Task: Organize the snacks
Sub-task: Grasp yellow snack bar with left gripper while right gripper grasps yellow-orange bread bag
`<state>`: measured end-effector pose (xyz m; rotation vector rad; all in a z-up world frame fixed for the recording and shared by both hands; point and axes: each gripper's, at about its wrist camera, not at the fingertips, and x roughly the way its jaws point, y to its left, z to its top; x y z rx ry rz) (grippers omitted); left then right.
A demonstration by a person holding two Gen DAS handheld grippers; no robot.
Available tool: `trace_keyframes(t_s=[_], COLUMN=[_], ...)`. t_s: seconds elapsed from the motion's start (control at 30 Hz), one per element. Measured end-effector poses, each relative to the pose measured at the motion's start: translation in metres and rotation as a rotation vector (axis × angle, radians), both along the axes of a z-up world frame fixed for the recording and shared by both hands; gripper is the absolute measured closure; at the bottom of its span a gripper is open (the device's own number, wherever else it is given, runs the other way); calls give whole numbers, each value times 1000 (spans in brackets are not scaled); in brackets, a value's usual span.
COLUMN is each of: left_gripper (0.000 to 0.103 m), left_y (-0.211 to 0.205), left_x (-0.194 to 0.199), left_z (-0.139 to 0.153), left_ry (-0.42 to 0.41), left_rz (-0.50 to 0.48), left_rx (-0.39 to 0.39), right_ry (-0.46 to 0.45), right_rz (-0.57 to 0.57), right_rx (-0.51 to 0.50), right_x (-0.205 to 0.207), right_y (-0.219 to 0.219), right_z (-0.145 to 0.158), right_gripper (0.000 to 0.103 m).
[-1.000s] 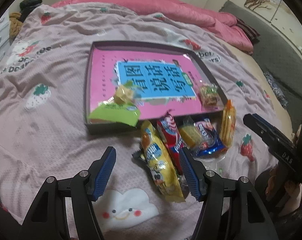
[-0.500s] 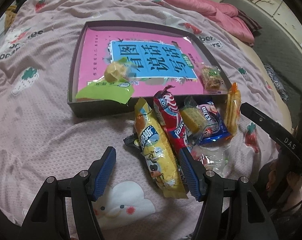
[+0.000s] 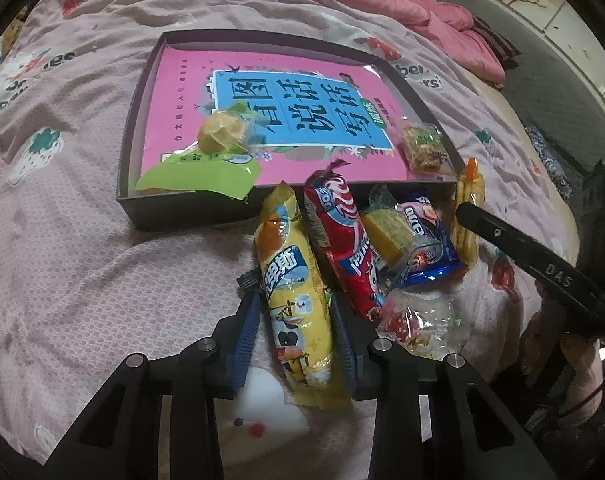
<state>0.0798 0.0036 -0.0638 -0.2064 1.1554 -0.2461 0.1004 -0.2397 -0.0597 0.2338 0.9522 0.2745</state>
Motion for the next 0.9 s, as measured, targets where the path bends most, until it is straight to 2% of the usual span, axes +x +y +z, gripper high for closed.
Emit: trace_keyframes(t_s=[0.27, 0.37, 0.47, 0.7, 0.9], left_gripper=[67, 77, 80, 84, 84], left_y=[2, 2, 4, 4, 6], left_x=[4, 5, 5, 2, -1], left_z=[-4, -4, -3, 4, 13], left_ry=[7, 3, 2, -17, -35], left_rz=[5, 5, 4, 2, 16], left_rx=[-3, -1, -7, -8, -12], right_ry=[11, -1, -34, -107, -113], right_rz=[39, 51, 63, 91, 80], right_rx=[-32, -28, -47, -64, -36], right_x=[6, 6, 3, -4, -3], right_y=[9, 9, 11, 15, 10], right_z=[-7, -5, 1, 15, 18], right_gripper=[60, 63, 64, 65, 65])
